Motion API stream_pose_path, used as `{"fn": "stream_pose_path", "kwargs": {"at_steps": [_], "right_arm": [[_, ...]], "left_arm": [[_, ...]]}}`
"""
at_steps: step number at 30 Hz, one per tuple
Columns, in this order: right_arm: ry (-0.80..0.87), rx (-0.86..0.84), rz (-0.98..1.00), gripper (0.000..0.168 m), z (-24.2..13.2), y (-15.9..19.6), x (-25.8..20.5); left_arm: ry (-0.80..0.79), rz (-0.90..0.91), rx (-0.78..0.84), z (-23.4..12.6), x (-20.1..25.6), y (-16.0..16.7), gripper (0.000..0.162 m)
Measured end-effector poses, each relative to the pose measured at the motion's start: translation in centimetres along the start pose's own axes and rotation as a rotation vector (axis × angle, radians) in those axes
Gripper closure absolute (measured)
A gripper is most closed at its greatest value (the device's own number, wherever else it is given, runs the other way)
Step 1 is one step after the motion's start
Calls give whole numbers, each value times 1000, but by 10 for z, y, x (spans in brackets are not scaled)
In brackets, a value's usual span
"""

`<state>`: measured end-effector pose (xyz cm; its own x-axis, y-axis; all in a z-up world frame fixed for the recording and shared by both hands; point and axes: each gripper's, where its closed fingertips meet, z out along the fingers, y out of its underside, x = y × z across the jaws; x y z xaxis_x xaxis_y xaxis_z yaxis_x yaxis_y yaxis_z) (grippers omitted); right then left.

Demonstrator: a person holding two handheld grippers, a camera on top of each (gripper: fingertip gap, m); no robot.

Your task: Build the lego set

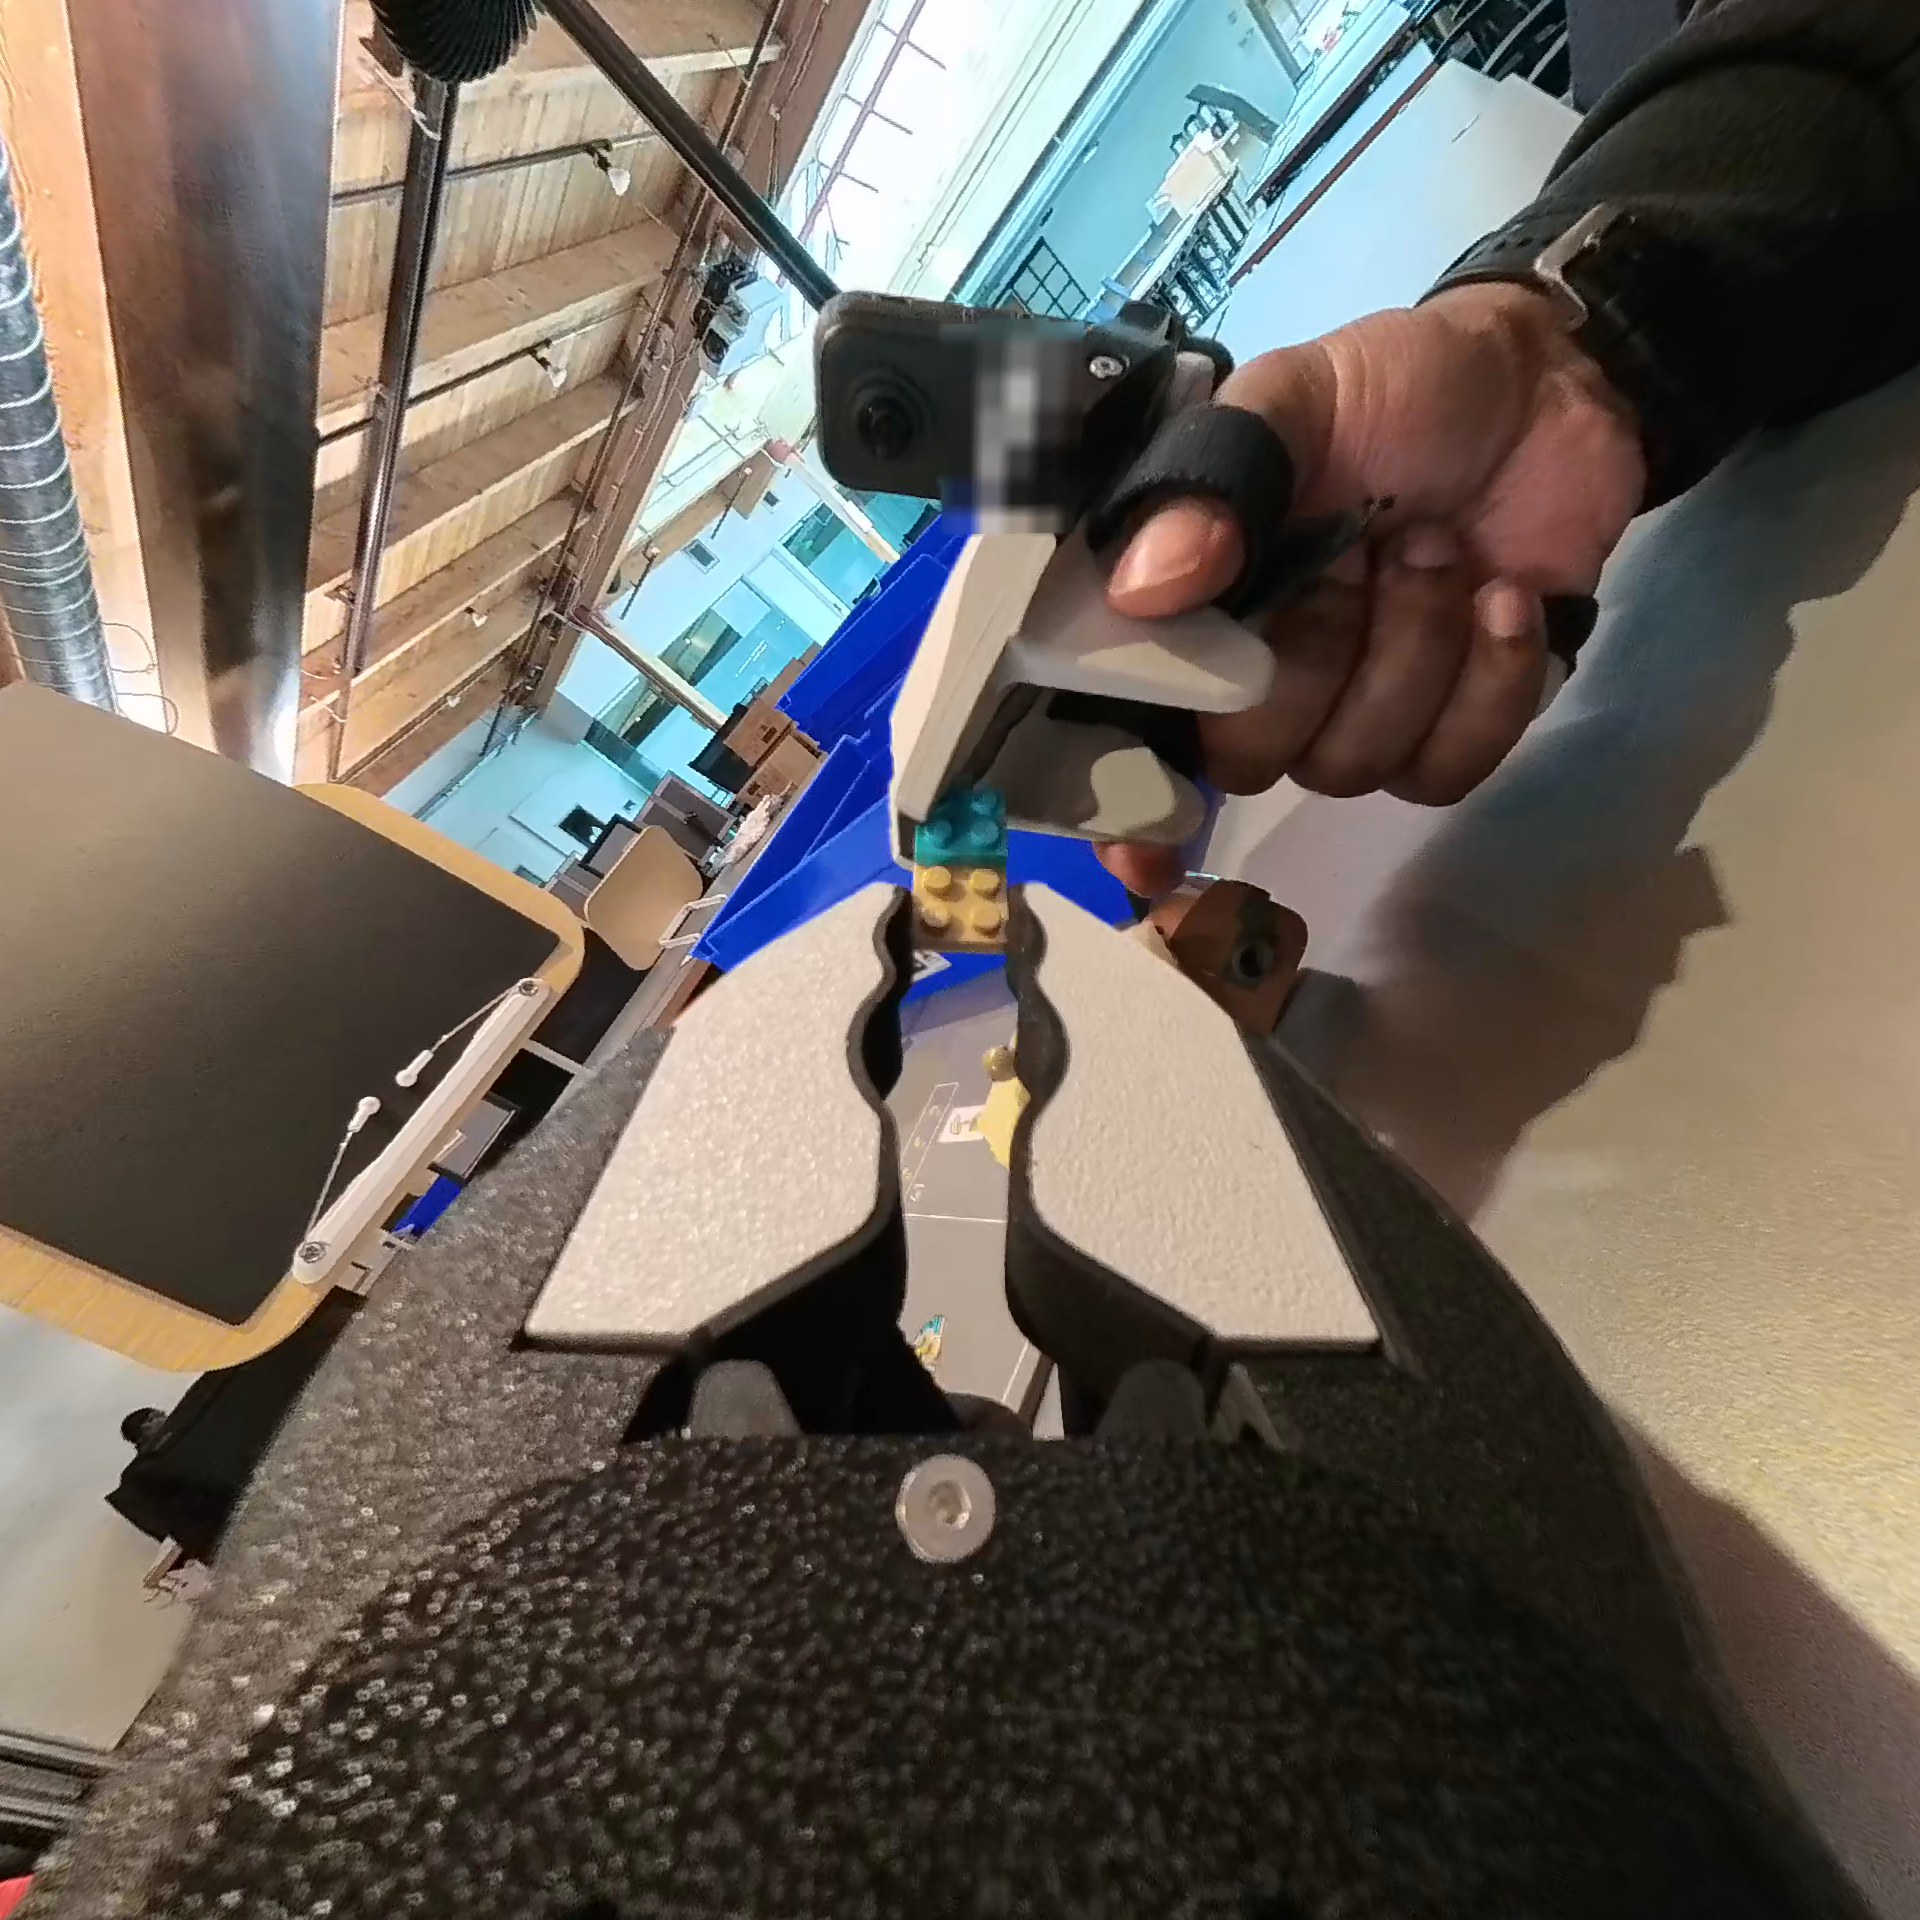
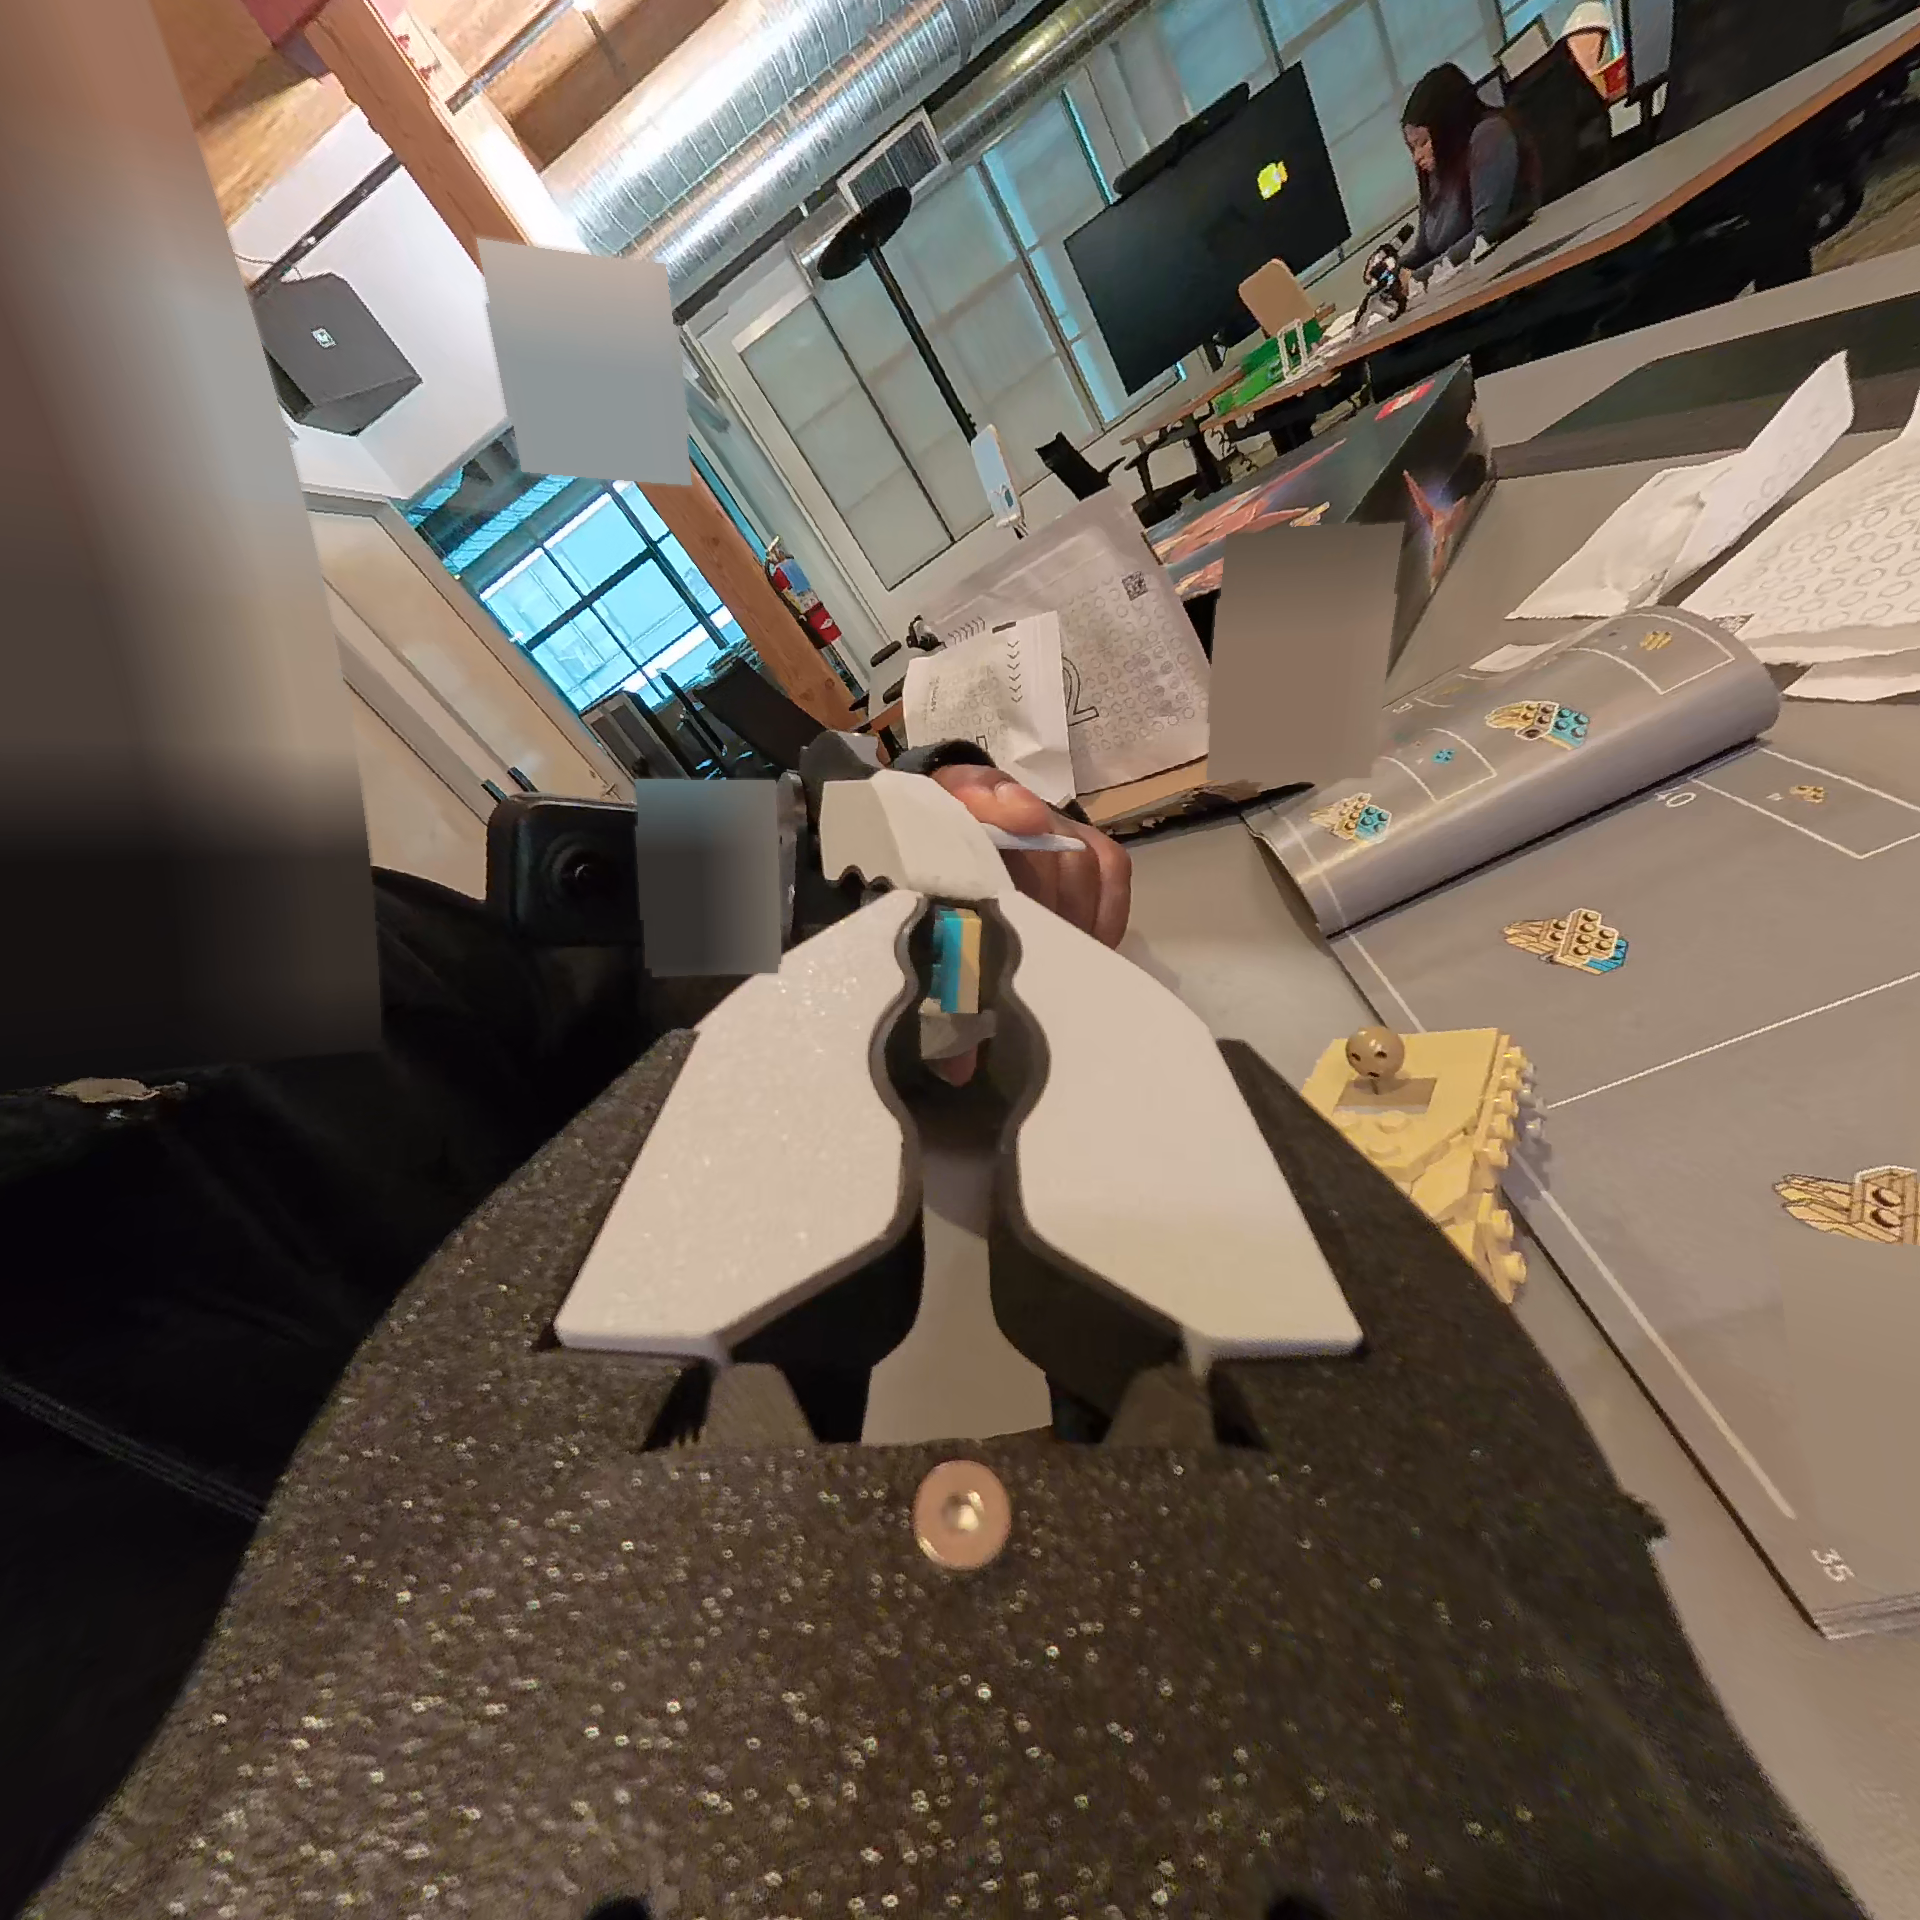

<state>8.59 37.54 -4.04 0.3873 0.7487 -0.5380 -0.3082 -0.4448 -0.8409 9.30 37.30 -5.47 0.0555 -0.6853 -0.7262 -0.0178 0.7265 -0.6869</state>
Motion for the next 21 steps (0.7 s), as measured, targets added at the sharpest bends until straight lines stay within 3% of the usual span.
{"fn": "stream_pose_path", "kwargs": {"at_steps": [21], "right_arm": [[-15,14,-10,160,0,-1,-3]], "left_arm": [[5,-14,22,-1,0,-3,145]]}}
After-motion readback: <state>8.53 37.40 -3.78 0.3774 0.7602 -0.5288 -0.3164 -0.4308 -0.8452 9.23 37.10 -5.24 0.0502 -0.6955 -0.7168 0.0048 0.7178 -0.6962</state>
